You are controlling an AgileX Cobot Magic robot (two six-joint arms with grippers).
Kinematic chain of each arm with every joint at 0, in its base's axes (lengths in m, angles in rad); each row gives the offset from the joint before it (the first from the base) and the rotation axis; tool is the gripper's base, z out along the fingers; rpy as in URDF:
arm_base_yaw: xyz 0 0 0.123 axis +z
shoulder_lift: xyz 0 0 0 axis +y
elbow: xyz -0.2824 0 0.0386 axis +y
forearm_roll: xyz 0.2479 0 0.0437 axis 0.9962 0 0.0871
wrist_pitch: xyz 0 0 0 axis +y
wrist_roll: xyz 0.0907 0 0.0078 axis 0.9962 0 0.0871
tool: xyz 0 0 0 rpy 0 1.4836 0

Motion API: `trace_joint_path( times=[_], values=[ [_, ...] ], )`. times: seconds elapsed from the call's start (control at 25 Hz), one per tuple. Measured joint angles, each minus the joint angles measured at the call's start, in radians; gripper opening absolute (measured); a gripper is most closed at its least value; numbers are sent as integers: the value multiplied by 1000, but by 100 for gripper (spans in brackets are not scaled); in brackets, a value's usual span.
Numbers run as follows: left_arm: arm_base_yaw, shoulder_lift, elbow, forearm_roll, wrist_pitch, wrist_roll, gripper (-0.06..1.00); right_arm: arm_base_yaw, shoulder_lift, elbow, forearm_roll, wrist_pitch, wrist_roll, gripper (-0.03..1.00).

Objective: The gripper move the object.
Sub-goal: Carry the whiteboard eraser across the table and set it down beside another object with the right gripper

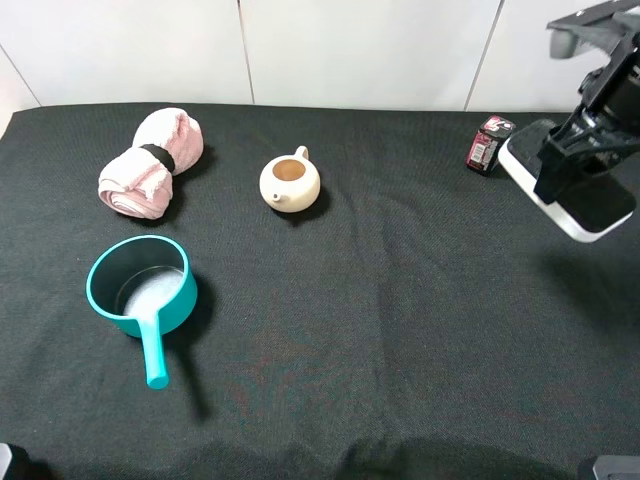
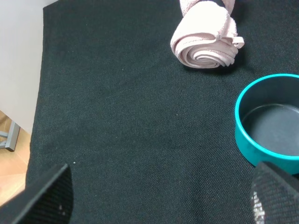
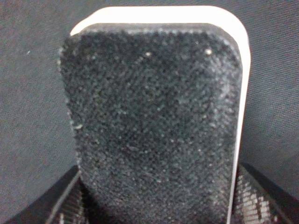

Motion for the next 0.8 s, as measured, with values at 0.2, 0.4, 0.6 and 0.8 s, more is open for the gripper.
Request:
trace_joint_path(
  times=[0.2, 0.4, 0.6, 0.8],
  values=[
    [0, 0, 0, 0, 0, 0, 83, -44, 61, -80, -1, -1, -19, 46],
    [0, 0, 0, 0, 0, 0, 83, -49, 135, -174, 11, 8, -38, 46],
    [0, 0, 0, 0, 0, 0, 83, -44, 214, -261, 73, 11, -71, 46],
    [0, 0, 0, 0, 0, 0, 83, 5, 293, -350, 86, 22, -80, 46]
  ],
)
